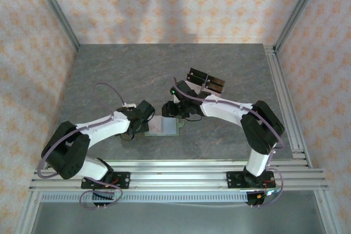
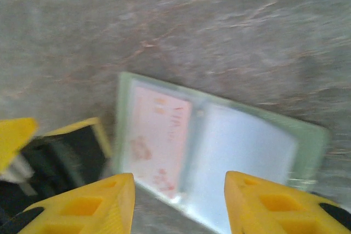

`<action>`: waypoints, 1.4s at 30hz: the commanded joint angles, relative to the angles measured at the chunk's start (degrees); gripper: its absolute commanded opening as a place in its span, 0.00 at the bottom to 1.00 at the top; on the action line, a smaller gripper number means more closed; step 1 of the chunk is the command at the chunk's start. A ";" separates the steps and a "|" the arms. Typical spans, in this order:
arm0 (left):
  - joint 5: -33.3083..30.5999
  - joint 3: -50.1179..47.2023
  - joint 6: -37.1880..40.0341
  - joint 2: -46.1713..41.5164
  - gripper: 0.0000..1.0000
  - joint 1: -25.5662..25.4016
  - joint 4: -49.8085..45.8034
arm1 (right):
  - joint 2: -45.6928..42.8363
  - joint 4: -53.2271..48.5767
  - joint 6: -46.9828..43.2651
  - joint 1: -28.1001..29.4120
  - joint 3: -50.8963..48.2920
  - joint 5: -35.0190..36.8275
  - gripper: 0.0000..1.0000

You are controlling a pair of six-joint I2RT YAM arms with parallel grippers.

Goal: Put the credit cards into the card holder

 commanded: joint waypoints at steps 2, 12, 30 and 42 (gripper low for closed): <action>-2.45 0.43 -0.34 -1.90 1.00 -0.32 -2.93 | 3.05 -11.63 -9.63 0.16 4.33 9.75 0.47; -0.57 1.74 0.72 -1.18 1.00 -0.34 -2.49 | 5.39 -13.01 -11.89 0.90 7.12 10.25 0.47; -0.06 2.96 1.16 -0.49 1.00 -0.42 -2.84 | 9.81 -12.66 -12.53 3.33 9.58 11.21 0.47; 0.84 2.83 1.77 -1.22 1.00 -1.18 -1.76 | 11.68 -4.98 -7.01 1.64 4.82 0.08 0.47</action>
